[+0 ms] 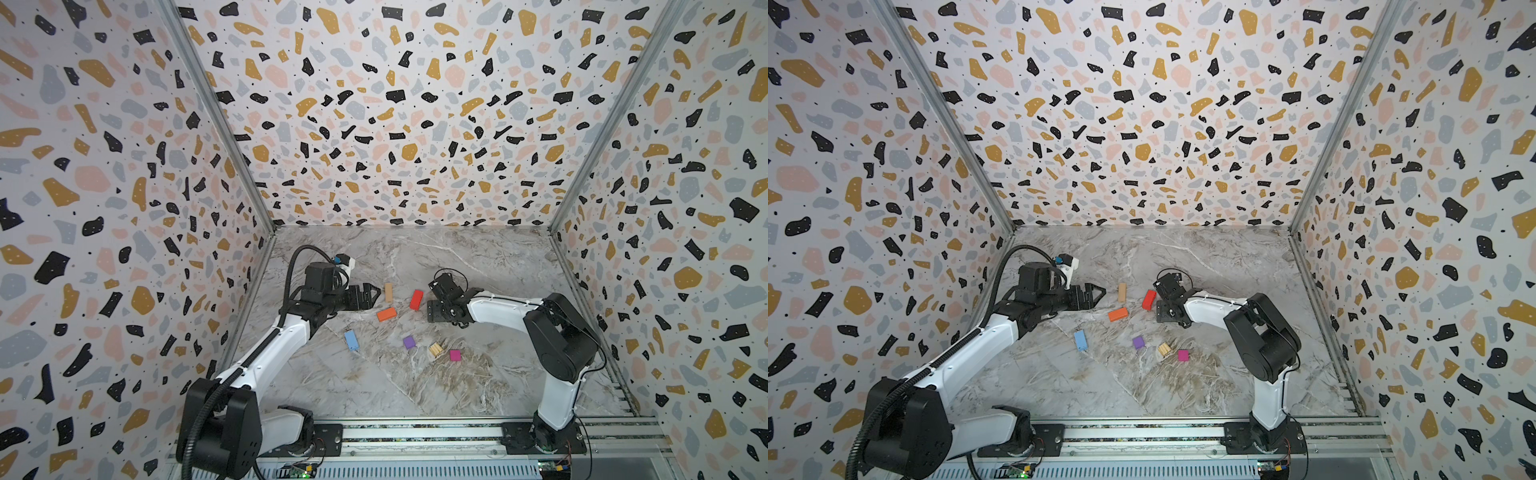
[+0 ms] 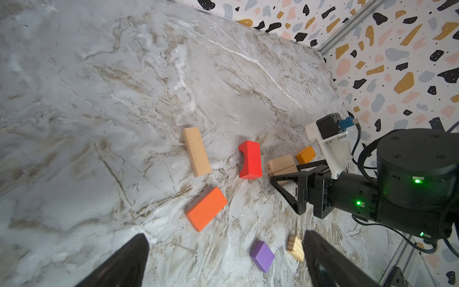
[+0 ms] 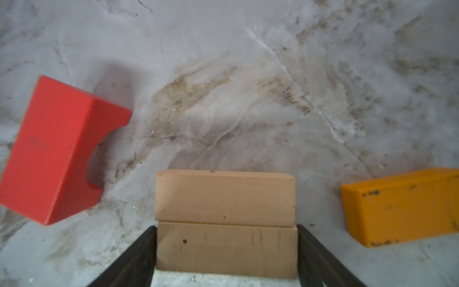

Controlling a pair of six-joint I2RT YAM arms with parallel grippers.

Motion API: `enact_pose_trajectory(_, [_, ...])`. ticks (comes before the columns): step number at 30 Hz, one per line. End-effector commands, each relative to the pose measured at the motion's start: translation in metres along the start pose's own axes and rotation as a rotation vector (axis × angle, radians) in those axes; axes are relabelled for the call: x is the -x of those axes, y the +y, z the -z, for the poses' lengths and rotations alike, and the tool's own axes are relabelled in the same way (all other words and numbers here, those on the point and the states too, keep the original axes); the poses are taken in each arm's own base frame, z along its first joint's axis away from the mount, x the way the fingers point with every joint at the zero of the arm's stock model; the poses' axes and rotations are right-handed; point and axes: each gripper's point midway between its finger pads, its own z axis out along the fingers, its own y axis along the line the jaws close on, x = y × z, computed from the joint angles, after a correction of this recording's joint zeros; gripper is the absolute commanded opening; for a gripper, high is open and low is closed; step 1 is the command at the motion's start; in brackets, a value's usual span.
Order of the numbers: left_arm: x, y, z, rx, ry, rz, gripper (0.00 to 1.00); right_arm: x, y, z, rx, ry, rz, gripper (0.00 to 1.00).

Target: Build the wood block tower

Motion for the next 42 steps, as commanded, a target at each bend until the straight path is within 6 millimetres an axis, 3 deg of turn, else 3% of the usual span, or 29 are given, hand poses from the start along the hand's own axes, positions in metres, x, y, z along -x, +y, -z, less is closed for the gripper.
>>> enact_pose_trajectory(1, [0.000,-0.001,-0.002,-0.010,-0.002,-0.014,0.98,0.006,0.005,0.005,0.020,0.000,0.001,0.85])
enact_pose_trajectory(10, [-0.001,-0.001,-0.002,-0.009,-0.002,-0.014,0.98,0.011,-0.001,0.009,-0.013,-0.022,-0.003,0.86])
enact_pose_trajectory(17, [-0.001,-0.001,-0.002,-0.007,-0.001,-0.013,0.98,0.013,0.003,0.011,0.007,-0.021,0.016,0.96])
enact_pose_trajectory(21, [-0.001,0.000,-0.002,-0.005,-0.001,-0.012,0.98,0.016,0.005,0.015,0.017,-0.029,0.019,0.97])
enact_pose_trajectory(34, [-0.003,0.004,-0.005,0.017,0.011,-0.005,0.98,0.045,0.021,0.060,0.055,-0.137,0.097,0.96])
enact_pose_trajectory(42, [-0.004,0.016,-0.007,0.073,0.018,0.007,0.97,0.062,0.044,0.081,0.126,-0.157,0.138,0.94])
